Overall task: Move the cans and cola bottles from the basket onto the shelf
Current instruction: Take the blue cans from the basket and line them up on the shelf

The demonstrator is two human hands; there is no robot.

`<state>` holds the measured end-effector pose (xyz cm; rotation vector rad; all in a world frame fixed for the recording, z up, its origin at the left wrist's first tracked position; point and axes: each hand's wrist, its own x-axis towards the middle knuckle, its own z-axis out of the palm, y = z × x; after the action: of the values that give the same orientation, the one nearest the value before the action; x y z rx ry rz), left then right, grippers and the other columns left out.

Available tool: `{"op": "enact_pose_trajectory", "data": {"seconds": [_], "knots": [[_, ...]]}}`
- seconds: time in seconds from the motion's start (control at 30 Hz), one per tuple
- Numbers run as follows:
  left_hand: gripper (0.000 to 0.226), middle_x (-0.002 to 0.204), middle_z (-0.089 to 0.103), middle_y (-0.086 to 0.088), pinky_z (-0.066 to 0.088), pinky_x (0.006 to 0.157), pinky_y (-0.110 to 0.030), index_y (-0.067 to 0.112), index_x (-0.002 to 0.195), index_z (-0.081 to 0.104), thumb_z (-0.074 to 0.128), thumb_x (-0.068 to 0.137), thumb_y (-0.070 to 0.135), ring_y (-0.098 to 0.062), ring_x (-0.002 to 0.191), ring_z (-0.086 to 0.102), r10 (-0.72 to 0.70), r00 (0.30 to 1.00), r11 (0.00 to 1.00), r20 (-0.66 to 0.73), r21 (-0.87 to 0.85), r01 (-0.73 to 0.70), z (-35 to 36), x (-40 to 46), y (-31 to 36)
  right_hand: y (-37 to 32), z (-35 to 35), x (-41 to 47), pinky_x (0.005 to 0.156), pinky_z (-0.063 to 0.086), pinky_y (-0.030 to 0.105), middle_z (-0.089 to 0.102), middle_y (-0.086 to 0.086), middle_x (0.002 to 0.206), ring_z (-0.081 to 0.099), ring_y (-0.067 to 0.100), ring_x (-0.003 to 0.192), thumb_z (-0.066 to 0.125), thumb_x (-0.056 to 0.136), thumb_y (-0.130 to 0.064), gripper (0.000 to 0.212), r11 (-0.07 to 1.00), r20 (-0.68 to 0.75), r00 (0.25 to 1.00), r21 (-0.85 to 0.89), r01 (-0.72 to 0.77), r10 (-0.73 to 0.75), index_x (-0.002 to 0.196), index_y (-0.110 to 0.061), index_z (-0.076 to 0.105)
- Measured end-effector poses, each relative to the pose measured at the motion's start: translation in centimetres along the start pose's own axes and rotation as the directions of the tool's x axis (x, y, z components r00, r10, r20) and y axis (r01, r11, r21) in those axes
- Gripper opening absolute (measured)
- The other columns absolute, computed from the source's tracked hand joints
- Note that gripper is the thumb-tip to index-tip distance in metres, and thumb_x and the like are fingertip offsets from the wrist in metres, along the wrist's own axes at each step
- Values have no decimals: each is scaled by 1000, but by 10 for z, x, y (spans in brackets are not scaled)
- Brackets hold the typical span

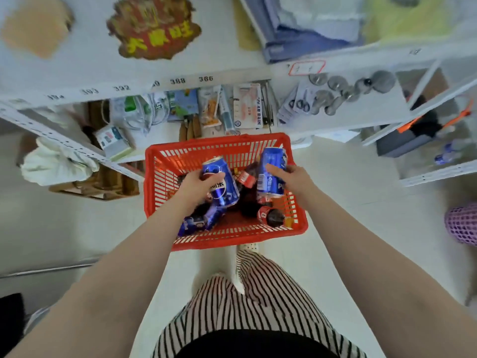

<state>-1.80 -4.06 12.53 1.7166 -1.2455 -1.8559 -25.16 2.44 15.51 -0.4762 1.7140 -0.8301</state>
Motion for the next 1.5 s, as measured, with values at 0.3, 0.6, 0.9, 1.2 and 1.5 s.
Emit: {"op": "enact_pose_trajectory", "data": {"seconds": [0.3, 0.6, 0.9, 1.2, 1.5], "knots": [[52, 111, 70, -13, 53, 92, -43, 9, 124, 57, 63, 84, 41, -26, 93, 68, 4, 969, 978, 247, -202, 47, 17, -87, 72, -12, -9, -137, 63, 60, 31, 69, 12, 95, 69, 20, 72, 61, 91, -31, 36, 807, -5, 1000, 590, -17, 24, 116, -7, 57], [14, 87, 69, -10, 54, 79, -39, 10, 101, 58, 58, 89, 18, -25, 80, 66, 2, 845, 985, 535, -146, 91, 85, -166, 127, 12, -67, -243, 72, 54, 36, 69, 7, 91, 66, 22, 77, 65, 85, -29, 30, 762, -296, 953, 631, 144, 65, 108, -11, 58], [39, 120, 65, -16, 51, 94, -43, 3, 120, 55, 67, 85, 16, -32, 110, 63, 62, 682, 998, 728, -37, -51, 190, -225, 141, 57, -155, -325, 71, 55, 36, 69, 13, 110, 67, 28, 89, 66, 83, -21, 46, 733, -493, 870, 601, 319, 25, 125, -8, 51], [43, 110, 69, -11, 55, 85, -39, 9, 122, 58, 70, 81, 18, -25, 93, 67, 82, 625, 986, 776, 29, -165, 338, -301, 110, 133, -258, -416, 71, 55, 33, 69, 9, 110, 70, 21, 85, 74, 79, -30, 57, 776, -658, 753, 467, 424, -15, 127, -14, 49], [39, 98, 69, -8, 56, 75, -34, 7, 118, 57, 70, 82, 15, -22, 84, 67, 39, 589, 972, 807, 107, -211, 483, -396, 45, 220, -366, -505, 66, 54, 30, 67, 6, 112, 69, 18, 82, 75, 79, -31, 58, 778, -764, 643, 429, 458, 43, 127, -14, 49]]}}
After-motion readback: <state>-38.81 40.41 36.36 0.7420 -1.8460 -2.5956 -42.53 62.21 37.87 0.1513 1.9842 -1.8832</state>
